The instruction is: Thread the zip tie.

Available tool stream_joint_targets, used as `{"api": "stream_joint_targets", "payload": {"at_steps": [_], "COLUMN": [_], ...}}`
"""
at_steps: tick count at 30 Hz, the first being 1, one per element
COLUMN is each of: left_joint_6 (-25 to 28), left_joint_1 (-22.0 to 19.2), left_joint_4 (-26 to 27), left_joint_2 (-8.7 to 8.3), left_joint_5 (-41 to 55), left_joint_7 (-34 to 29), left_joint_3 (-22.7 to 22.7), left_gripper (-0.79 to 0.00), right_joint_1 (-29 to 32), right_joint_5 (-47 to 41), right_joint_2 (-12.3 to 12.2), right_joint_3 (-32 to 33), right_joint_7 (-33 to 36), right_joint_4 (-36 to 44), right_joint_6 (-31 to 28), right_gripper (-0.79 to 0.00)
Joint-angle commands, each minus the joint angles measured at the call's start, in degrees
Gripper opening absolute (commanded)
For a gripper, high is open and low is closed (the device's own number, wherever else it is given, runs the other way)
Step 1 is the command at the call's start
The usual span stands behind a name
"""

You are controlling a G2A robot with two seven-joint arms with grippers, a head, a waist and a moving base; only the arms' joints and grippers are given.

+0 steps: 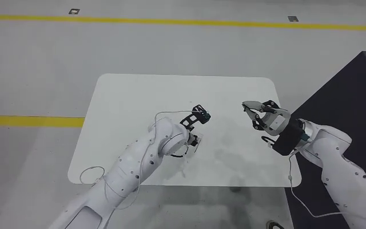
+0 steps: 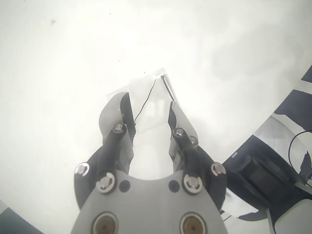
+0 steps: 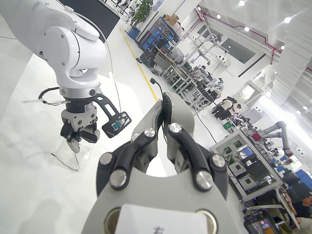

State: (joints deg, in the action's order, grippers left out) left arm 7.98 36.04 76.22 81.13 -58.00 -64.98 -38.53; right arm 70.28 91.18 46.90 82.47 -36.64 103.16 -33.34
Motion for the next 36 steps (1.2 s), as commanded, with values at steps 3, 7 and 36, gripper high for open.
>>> {"api": "stream_joint_targets", "payload": {"at_steps": [3,7,36], "left_joint_6": [0.0,0.5,1.8], "left_joint_1": [-1.4,-2.8,-9.0], "left_joint_4": [-3.1,-6.0,-22.9], "left_joint_2": [1.13,2.25,8.79], "left_joint_5": [0.8,1.3,4.8], "left_joint_7": [-0.3,-0.9,-1.5], "left_joint_3": [1.6,3.2,7.6], "left_gripper": [-0.493,-0.493,-0.514], "right_joint_1": [0.0,0.0,0.0], "right_joint_5": [0.0,0.0,0.0], "right_joint_2": [0.0,0.0,0.0], "right_joint_3": [0.0,0.0,0.0], "right_joint_7": [0.0,0.0,0.0], "right_joint_4": [0.0,0.0,0.0], "right_joint_6": [0.0,0.0,0.0], "right_gripper": [-0.785,-0.785,-0.785]}}
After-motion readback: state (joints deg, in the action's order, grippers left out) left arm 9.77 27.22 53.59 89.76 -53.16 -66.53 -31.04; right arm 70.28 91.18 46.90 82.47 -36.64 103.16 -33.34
